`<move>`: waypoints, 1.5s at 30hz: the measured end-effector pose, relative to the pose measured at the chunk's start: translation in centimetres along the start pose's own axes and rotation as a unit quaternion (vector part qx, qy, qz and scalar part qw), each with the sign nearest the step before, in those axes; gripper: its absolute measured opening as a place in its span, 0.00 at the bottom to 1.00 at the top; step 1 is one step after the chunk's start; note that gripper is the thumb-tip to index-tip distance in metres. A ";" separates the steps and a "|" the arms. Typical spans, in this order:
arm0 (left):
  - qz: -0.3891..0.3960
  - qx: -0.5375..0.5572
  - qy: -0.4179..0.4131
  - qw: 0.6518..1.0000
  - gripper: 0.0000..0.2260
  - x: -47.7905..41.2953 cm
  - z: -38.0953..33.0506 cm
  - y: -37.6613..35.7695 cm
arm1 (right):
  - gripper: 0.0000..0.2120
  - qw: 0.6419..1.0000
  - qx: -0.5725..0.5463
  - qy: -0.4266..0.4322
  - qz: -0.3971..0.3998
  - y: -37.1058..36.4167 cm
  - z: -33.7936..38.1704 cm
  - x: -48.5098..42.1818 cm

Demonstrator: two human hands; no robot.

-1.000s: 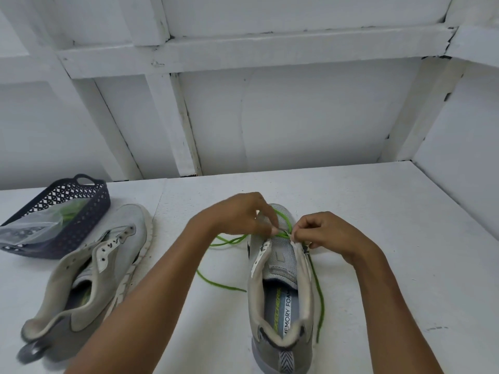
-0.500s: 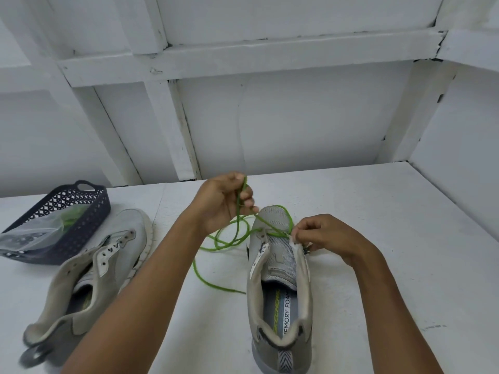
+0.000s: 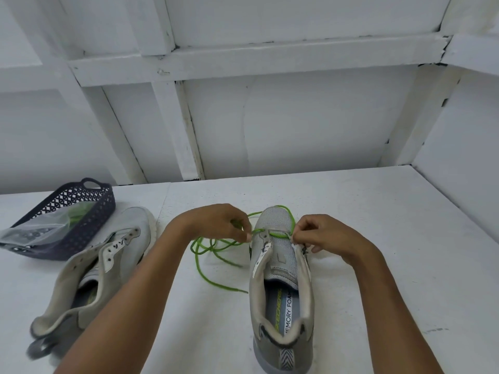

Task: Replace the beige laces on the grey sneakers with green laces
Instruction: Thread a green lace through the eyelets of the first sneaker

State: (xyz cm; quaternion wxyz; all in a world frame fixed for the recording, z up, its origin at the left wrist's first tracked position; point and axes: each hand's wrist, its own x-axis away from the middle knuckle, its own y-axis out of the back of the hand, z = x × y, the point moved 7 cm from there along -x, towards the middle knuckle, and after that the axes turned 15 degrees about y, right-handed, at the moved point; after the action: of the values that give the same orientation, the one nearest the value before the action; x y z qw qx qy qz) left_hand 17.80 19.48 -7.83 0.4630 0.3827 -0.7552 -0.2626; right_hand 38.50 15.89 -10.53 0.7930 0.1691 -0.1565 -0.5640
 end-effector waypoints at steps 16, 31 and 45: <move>-0.144 -0.024 -0.014 0.989 0.04 0.7 1.4 0.3 | 0.02 0.993 0.070 0.085 -0.051 -0.1 2.8 -0.9; 0.054 -0.172 0.015 0.983 0.06 0.2 1.6 -4.9 | 0.04 0.993 0.082 0.079 -0.022 -0.7 2.7 -0.9; -0.098 -0.250 -0.044 0.962 0.08 -0.5 1.7 -4.3 | 0.03 0.993 0.085 0.074 -0.023 -1.0 2.6 -1.0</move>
State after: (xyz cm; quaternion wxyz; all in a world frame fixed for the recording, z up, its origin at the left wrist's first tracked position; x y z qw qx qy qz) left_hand 17.88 17.56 -12.05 0.4823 0.3152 -0.6438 -0.5035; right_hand 36.16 16.24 -8.69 0.7719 0.2805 -0.1409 -0.5528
